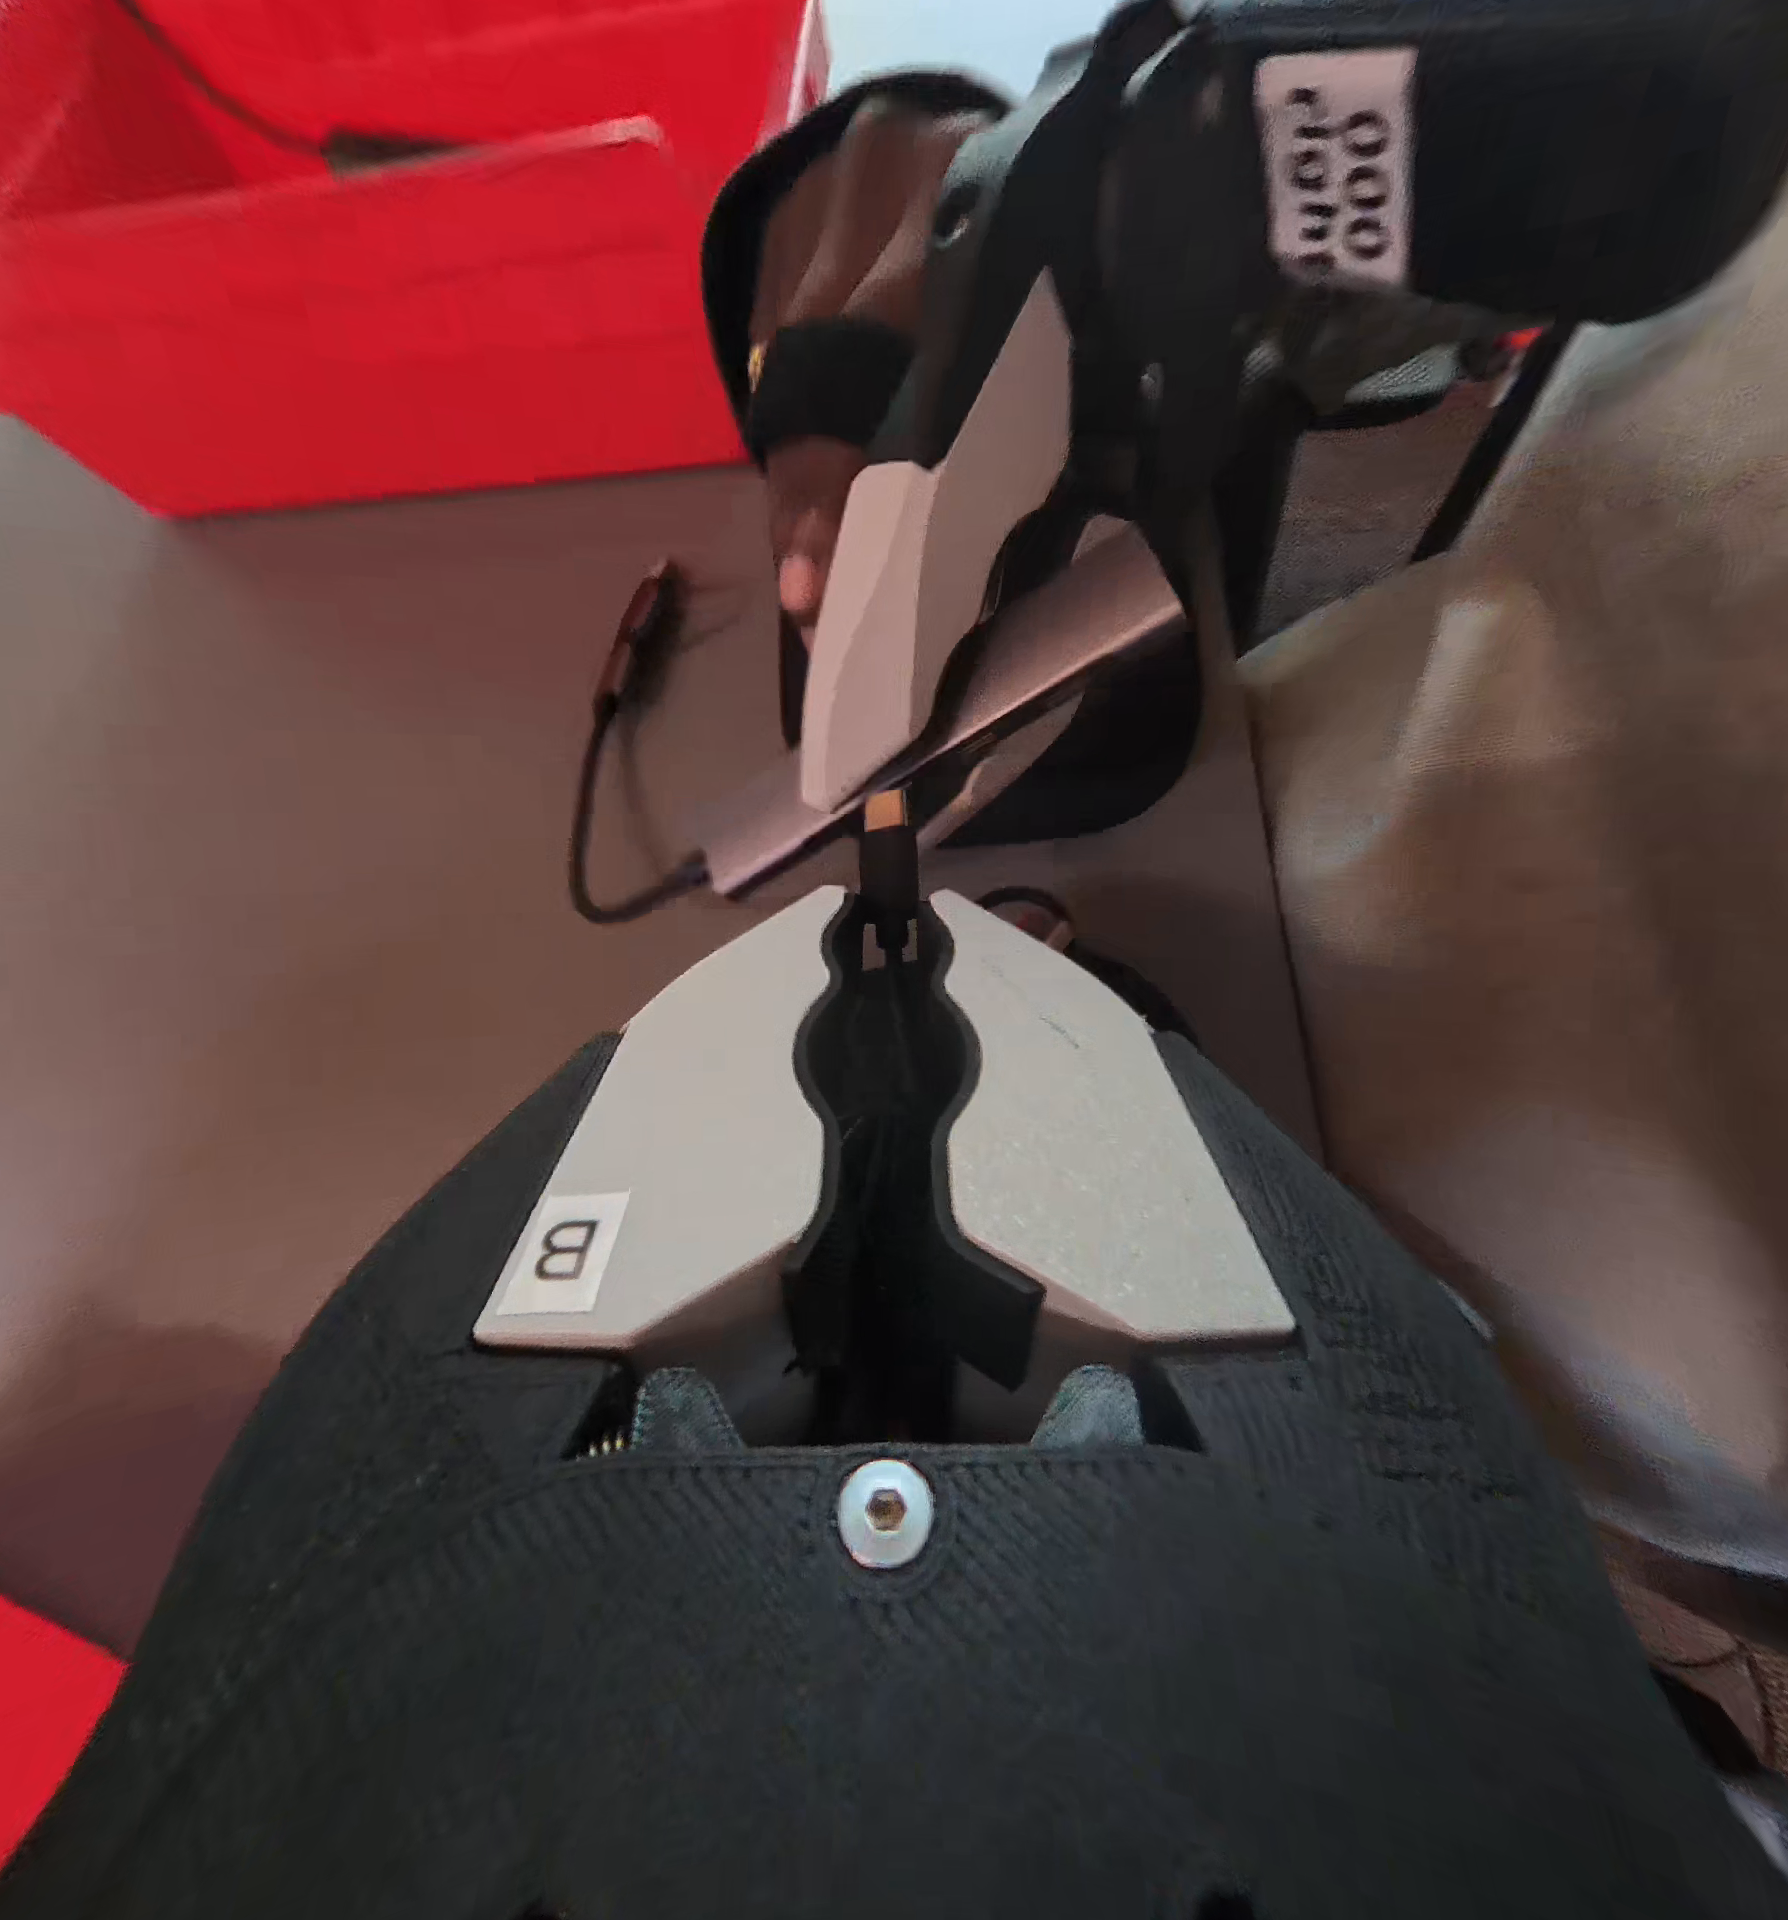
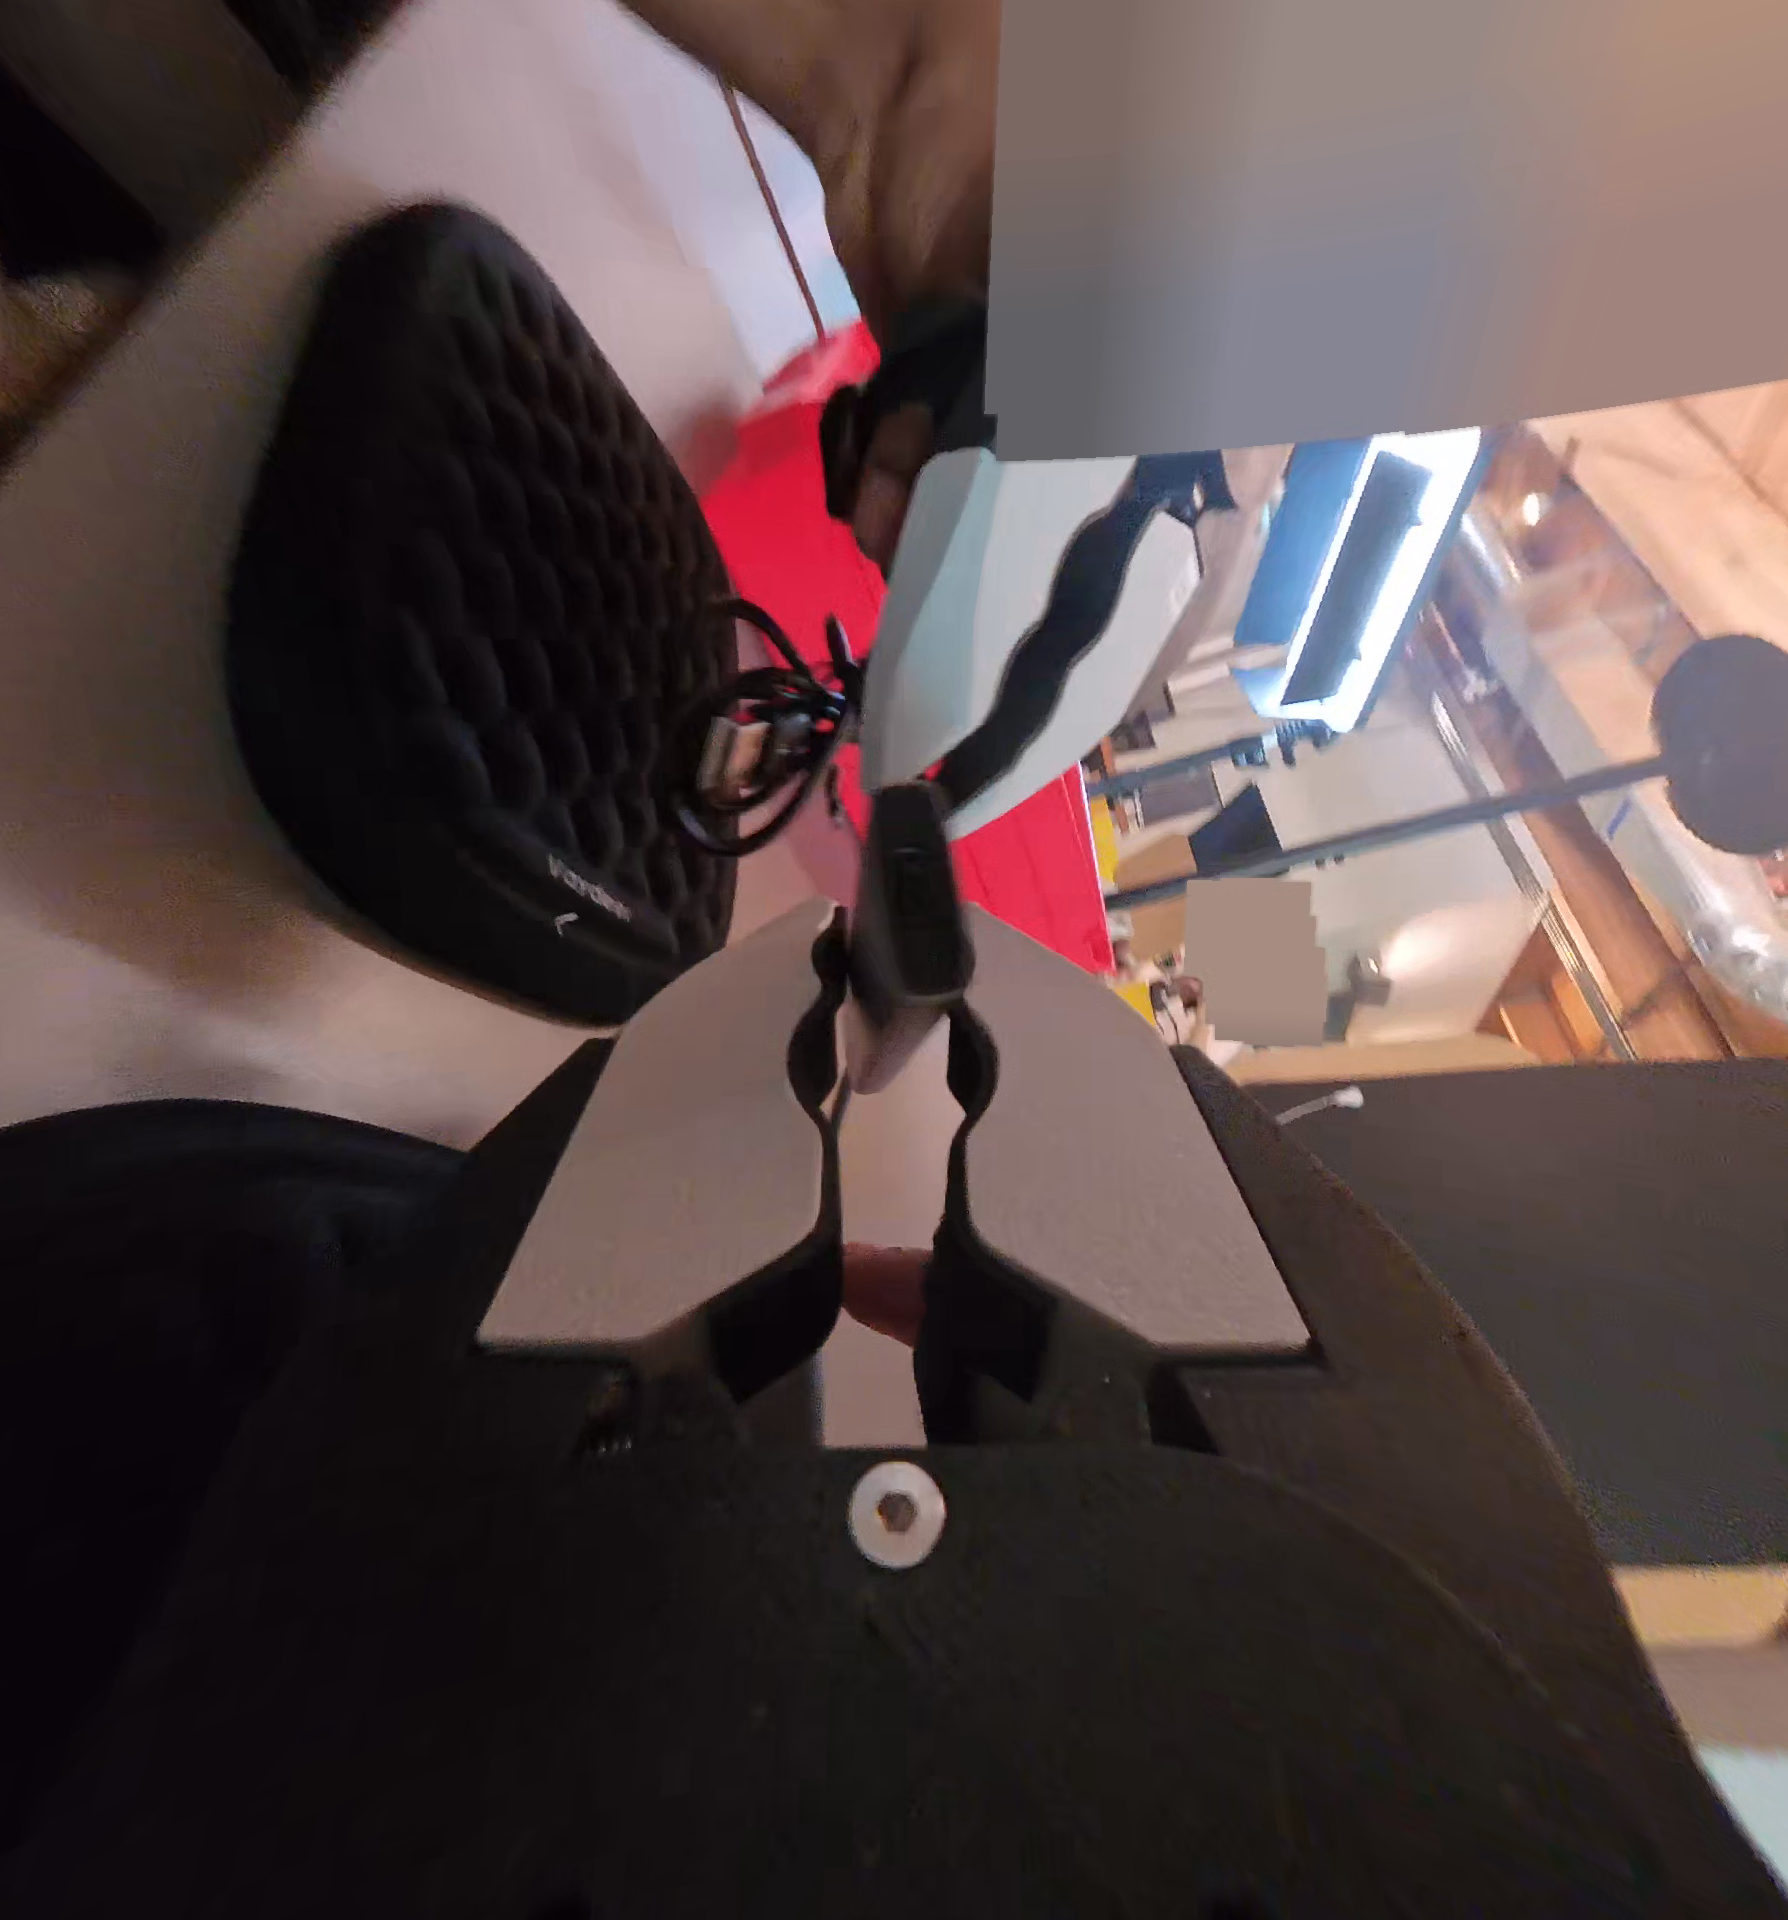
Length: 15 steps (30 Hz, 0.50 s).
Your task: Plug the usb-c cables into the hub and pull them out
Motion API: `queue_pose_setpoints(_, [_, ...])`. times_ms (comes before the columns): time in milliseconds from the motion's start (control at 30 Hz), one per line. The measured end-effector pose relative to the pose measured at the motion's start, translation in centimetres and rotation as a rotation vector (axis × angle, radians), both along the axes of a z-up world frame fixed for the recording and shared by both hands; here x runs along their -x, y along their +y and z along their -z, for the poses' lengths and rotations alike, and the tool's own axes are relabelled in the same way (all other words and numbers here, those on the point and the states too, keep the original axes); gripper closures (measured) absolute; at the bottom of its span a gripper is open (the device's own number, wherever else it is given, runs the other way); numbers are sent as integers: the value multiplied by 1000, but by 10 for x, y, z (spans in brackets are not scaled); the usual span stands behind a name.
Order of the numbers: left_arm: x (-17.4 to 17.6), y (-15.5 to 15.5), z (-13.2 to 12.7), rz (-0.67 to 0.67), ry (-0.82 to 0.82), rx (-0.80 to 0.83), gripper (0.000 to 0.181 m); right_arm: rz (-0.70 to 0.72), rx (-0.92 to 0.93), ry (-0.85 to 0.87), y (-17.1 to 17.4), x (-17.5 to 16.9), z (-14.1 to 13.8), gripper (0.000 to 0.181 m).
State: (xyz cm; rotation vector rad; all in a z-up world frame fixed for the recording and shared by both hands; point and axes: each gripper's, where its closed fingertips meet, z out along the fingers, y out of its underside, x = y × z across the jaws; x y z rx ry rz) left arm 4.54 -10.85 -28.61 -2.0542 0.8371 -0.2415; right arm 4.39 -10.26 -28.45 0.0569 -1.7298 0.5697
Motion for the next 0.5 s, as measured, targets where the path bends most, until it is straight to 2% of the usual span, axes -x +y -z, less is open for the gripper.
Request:
queue_pose_setpoints(100, [-2, -6, -8, 63, -46, -23, 173, -71, 36, 6, -10, -7, -6, 172])
queue_pose_setpoints(167, [-2, -4, -2, 47, -51, 19, 173, -40, 42, -43, -9, 0, 0, 172])
queue_pose_setpoints(367, [-2, -7, 15, -51, -68, 144, 173, 27, 35, -25, -1, 7, 8, 172])
queue_pose_setpoints(500, [-11, -5, 20, -21, -61, 151, 173, 52, 16, -39, 0, 11, 12, 165])
